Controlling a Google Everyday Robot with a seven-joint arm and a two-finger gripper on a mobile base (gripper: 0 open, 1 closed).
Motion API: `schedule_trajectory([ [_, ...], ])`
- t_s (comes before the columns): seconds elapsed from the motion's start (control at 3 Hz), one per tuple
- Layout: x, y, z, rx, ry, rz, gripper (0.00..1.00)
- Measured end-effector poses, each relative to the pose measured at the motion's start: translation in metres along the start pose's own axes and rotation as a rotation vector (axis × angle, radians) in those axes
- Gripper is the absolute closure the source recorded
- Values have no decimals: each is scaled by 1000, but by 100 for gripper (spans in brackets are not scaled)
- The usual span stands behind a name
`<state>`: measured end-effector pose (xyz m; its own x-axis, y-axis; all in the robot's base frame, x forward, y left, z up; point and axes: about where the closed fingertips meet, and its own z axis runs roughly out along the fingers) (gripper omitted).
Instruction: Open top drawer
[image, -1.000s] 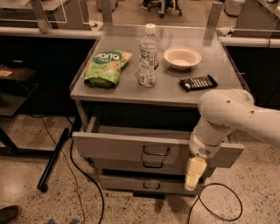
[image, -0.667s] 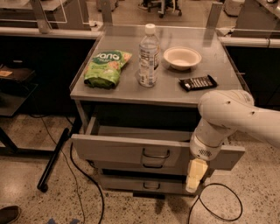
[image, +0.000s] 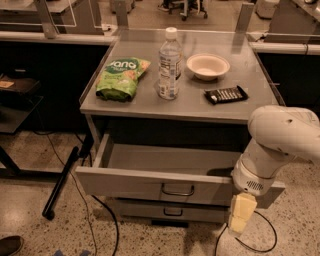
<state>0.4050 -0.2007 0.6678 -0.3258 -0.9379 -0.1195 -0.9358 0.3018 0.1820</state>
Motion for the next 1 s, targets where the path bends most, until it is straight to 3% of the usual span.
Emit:
schedule_trajectory([
  [0.33,21,30,-10,-56,-9,12,0],
  [1.0,42,59,-16,-109,-14,21,0],
])
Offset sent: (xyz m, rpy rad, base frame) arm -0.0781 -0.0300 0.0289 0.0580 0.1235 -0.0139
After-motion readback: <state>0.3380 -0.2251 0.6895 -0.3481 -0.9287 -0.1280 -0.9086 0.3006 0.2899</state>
